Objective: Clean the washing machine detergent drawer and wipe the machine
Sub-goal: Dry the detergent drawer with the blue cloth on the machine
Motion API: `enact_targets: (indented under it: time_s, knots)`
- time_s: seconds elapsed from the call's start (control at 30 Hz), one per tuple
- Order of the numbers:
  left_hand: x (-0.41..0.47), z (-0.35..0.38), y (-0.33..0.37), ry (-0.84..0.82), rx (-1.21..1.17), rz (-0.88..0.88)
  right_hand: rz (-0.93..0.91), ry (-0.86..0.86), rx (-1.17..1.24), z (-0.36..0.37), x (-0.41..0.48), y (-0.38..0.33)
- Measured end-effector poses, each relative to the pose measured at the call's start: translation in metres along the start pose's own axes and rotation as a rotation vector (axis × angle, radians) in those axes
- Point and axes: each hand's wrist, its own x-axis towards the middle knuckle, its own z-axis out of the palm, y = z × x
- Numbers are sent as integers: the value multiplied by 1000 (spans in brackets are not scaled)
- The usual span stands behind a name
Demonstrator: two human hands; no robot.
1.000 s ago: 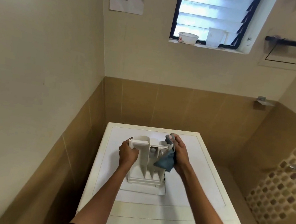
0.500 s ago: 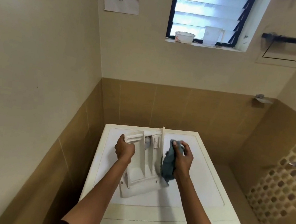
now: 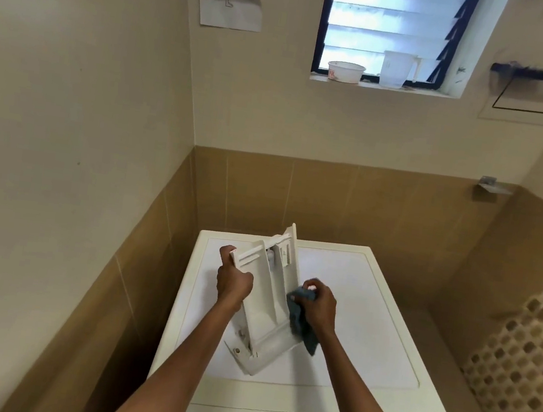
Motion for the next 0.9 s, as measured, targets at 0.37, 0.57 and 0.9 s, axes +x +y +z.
enact_targets:
  time_s: [0.37, 0.57, 0.9]
  knots:
    - [3, -5, 4, 96, -326, -217, -87, 63, 346, -12, 13, -72]
    - [-3, -5, 8, 86, -365, -261, -357, -148, -356, 24, -1, -26]
    - [1, -13, 9, 203, -487, -260, -87, -116, -404, 33, -32, 9]
